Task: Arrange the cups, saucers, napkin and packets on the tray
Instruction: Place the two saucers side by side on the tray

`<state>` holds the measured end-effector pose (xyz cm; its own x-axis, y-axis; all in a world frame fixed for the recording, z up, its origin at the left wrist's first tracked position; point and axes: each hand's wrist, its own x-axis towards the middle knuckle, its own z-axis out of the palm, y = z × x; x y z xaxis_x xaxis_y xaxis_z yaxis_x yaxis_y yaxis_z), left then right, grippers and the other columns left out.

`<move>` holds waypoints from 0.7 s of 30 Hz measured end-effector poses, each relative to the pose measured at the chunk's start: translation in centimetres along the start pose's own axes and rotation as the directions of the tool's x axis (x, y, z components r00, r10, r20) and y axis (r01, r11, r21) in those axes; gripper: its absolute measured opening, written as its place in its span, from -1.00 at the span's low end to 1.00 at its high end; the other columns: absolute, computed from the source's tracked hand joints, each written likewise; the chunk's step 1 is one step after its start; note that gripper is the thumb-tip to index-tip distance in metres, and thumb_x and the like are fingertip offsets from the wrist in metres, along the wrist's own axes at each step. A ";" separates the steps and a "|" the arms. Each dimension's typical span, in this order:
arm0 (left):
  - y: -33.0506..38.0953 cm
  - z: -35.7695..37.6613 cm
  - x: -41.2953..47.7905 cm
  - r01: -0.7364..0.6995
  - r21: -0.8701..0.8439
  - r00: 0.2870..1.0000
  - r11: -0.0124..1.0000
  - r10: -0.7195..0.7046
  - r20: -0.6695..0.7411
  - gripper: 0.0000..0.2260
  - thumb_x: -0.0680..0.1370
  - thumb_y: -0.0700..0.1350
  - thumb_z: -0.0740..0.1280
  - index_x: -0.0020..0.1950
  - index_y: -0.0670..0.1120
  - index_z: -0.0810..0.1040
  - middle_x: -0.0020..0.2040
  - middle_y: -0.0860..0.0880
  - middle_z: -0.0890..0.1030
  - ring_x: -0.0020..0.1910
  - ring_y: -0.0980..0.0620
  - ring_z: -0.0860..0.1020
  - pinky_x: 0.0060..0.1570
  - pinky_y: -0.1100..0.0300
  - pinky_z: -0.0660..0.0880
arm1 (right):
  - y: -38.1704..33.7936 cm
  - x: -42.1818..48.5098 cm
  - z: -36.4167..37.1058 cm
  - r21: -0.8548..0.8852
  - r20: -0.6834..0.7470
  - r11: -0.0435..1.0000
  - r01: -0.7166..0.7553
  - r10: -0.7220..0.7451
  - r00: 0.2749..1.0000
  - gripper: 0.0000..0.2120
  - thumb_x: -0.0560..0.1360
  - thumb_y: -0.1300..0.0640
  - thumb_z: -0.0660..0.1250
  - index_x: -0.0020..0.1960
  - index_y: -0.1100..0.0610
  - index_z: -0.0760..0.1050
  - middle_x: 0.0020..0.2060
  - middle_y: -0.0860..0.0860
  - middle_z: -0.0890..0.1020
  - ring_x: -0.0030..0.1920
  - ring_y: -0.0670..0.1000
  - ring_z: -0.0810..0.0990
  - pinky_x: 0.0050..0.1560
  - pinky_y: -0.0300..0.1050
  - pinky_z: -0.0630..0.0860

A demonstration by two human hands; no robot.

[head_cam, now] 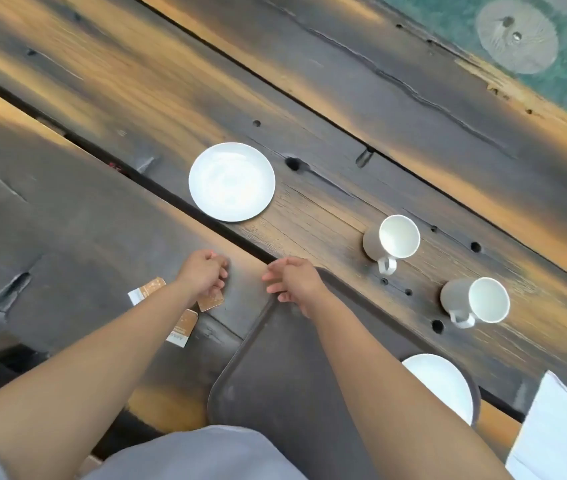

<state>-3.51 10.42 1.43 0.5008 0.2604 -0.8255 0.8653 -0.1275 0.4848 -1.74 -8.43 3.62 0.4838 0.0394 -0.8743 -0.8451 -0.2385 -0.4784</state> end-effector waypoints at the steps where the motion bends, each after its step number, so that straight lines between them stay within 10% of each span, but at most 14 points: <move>1: 0.5 -0.2 0.7 -0.003 -0.013 1.000 1.000 0.003 -0.005 -0.84 0.65 -0.14 0.23 -0.12 -0.12 0.51 -0.27 -0.11 0.55 -0.44 0.00 0.45 -0.40 0.18 0.43 | -0.7 0.6 0.2 0.012 -0.003 1.000 0.007 -0.007 1.000 -0.85 0.57 0.15 0.26 0.08 0.14 0.57 -0.20 0.03 0.74 -0.36 -0.03 0.59 -0.40 -0.21 0.50; 21: 4.2 -1.8 5.8 -0.012 -0.181 0.999 0.983 0.017 0.028 -0.89 0.62 -0.10 0.27 -0.07 -0.09 0.51 -0.25 -0.05 0.68 -0.48 0.05 0.61 -0.36 0.18 0.53 | -6.0 7.4 3.3 0.048 0.061 0.999 -0.013 0.010 0.998 -0.92 0.58 0.17 0.26 0.03 0.17 0.49 -0.16 0.06 0.70 -0.39 0.00 0.60 -0.48 -0.20 0.43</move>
<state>2.97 13.17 -0.84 0.5162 0.2314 -0.8246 0.8411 0.0446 0.5391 6.16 -3.53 -0.25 0.4605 0.0960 -0.8825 -0.8614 -0.1918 -0.4704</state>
